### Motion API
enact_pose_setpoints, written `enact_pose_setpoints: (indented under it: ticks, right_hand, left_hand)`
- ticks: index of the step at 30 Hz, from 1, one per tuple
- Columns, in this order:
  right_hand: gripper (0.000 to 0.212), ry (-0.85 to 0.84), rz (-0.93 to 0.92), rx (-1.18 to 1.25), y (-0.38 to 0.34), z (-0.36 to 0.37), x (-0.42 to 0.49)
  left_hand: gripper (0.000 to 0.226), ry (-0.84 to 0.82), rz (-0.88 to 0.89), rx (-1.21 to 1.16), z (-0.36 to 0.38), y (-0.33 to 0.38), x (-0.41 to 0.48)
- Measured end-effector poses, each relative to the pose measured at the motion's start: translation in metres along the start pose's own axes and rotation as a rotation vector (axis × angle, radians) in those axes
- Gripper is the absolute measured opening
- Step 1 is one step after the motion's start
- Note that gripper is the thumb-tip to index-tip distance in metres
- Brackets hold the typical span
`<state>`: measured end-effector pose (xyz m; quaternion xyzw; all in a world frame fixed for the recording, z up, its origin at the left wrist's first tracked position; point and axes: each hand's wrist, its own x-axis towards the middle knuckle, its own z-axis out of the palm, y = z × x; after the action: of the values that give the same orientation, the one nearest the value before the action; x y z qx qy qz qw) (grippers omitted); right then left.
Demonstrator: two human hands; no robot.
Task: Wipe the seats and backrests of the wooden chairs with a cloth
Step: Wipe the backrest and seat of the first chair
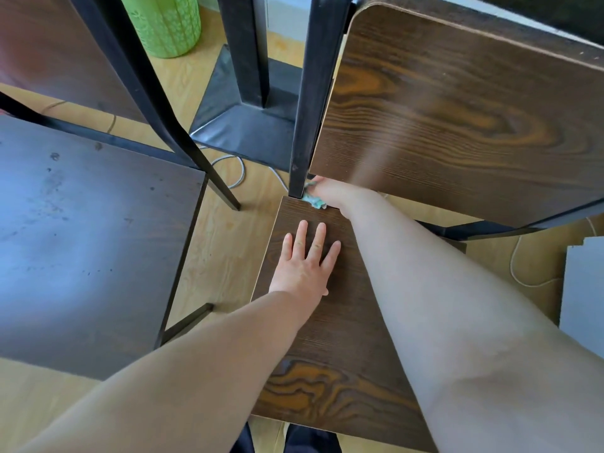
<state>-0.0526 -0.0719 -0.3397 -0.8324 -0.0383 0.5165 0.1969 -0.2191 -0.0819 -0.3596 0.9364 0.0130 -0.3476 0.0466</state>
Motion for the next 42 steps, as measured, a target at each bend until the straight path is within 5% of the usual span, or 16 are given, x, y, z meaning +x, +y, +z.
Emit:
enact_pose_setpoints:
  ticks: [3, 7, 11, 15, 22, 32, 42]
  right_hand:
    - [0.043, -0.007, 0.046, 0.19, 0.012, 0.003, -0.001]
    - [0.072, 0.02, 0.012, 0.503, 0.061, 0.003, 0.048]
    - [0.041, -0.05, -0.075, 0.793, 0.051, -0.007, -0.009]
    - [0.034, -0.015, -0.147, 1.044, 0.067, -0.009, -0.044]
    - [0.022, 0.083, -0.225, 1.122, 0.101, -0.012, -0.1]
    - [0.032, 0.135, -0.22, 1.187, 0.143, -0.02, -0.173]
    - [0.034, 0.66, -0.204, 1.163, 0.168, -0.073, -0.29]
  left_hand:
    - [0.091, -0.005, -0.007, 0.008, -0.001, 0.002, 0.001]
    - [0.093, -0.001, -0.012, 0.01, -0.001, 0.002, 0.0]
    - [0.092, -0.002, -0.012, 0.033, -0.002, 0.0, 0.0]
    - [0.09, -0.026, -0.015, 0.048, -0.004, -0.001, -0.001]
    - [0.09, -0.051, -0.029, 0.035, -0.012, -0.004, -0.005]
    - [0.082, -0.032, -0.045, 0.005, -0.017, -0.017, -0.049]
    - [0.082, 0.041, -0.044, -0.003, -0.058, -0.024, -0.109]
